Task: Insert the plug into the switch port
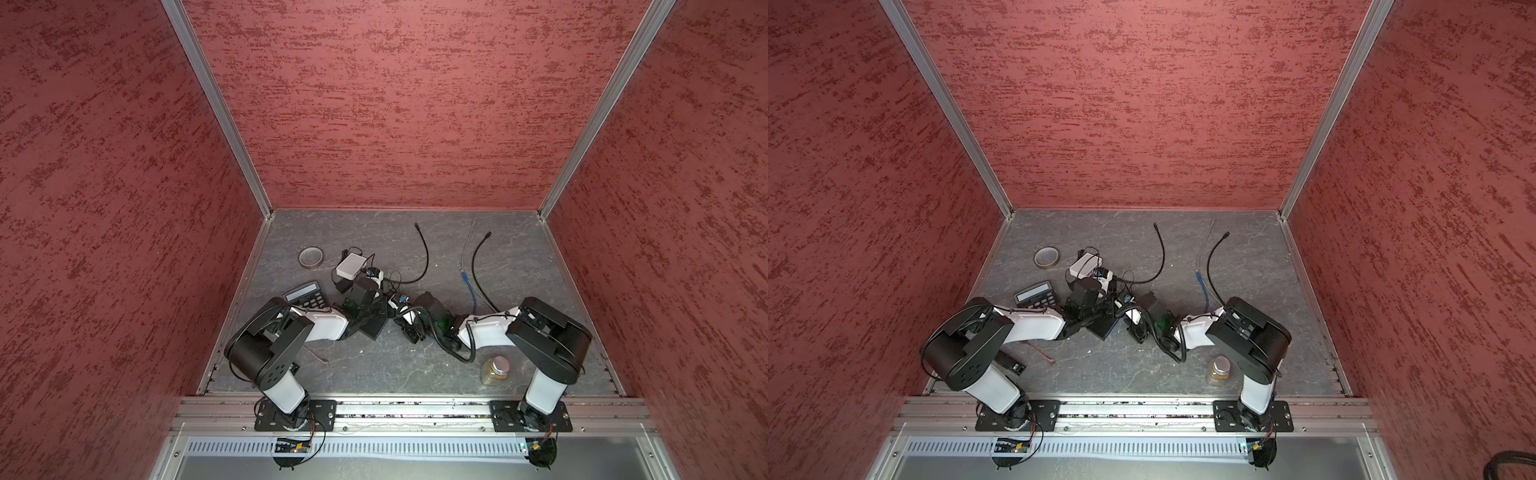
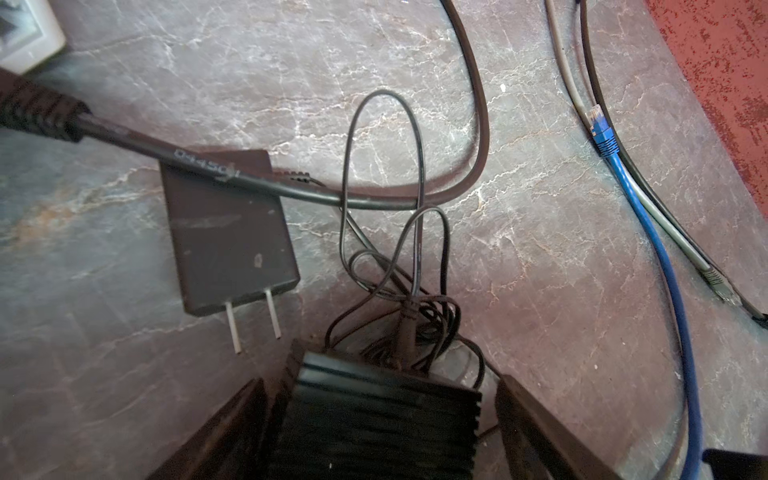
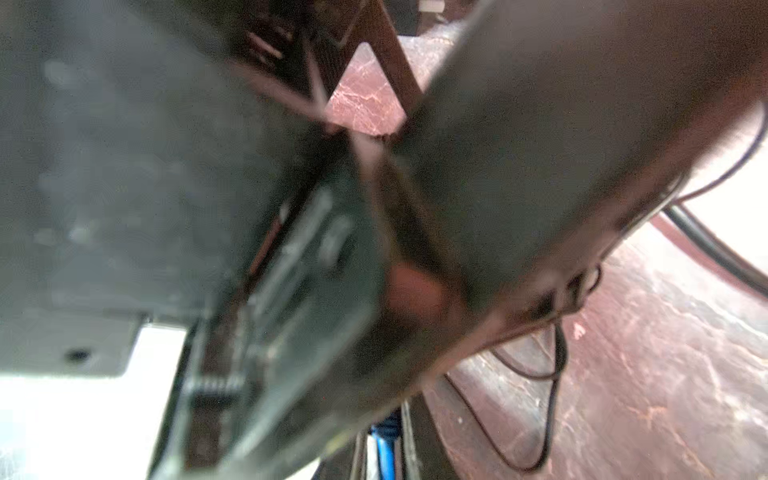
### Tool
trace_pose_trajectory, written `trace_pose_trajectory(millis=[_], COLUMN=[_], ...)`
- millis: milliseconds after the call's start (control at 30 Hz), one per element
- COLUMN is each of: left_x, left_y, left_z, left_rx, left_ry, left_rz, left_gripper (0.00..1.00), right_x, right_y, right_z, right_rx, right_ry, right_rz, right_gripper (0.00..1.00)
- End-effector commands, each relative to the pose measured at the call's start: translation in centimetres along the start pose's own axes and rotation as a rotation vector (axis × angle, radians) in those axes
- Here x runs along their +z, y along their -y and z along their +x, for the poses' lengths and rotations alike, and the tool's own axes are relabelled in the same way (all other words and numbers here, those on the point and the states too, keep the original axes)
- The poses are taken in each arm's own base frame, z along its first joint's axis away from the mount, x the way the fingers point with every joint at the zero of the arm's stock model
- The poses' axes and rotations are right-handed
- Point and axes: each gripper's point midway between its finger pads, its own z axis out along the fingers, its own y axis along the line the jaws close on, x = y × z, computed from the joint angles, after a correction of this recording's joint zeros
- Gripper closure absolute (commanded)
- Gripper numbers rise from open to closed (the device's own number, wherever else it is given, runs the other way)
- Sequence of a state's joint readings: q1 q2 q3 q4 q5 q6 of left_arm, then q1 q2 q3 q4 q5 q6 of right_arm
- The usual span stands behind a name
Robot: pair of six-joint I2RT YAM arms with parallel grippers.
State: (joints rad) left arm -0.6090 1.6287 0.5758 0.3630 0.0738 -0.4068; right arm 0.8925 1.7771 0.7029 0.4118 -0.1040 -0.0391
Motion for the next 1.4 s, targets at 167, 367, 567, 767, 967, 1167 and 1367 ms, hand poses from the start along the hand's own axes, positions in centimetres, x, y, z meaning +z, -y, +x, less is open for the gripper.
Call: trace_pose_trajectory(millis=[167,367,567,767,967,1167,1367], left_x=[-0.4,-0.3,0.1,0.1,-0.1,-0.5,-1.0], left_y=[7.1,9.6,11.1,11.0,12.5,14.2,15.4], left_z=[3.2,4.2,5.2,6.5,7.5,8.3,8.9], left_rx=[0.028,0.066,0.102,0.088,0.104,0.127,0.115], left_ry=[-0.117,-0.156,-0.196,-0.212,-0.235,-0.263,-0.274], left_rz=[0.298,0.408,0.452,0.458,0.537,0.604,0.676], left_gripper=[0.15,0.17,0.19,0.19,0.19,0.19,0.19], right_x=[-0.3,0.6,0.9,0.4,0.0,0.4,-0.2], right_y=[-2.9,-3.3,-3.1,-2.9,-4.6,-4.4,-4.5], right_z=[-7.9,-8.6,-10.0,-12.3,-13.9,-14.9,-16.2], right_rx=[-0.084,-0.114,-0.143,-0.145,-0.239,-0.272,-0.287], right_ry=[0.272,0.257,0.280,0.348,0.416,0.436,0.519], right_rz=[-0.099,-0.121,-0.101,-0.082,-0.156,-0.137,-0.131], right_gripper=[0.99,0.99,0.99,1.00,1.00,1.00,1.00])
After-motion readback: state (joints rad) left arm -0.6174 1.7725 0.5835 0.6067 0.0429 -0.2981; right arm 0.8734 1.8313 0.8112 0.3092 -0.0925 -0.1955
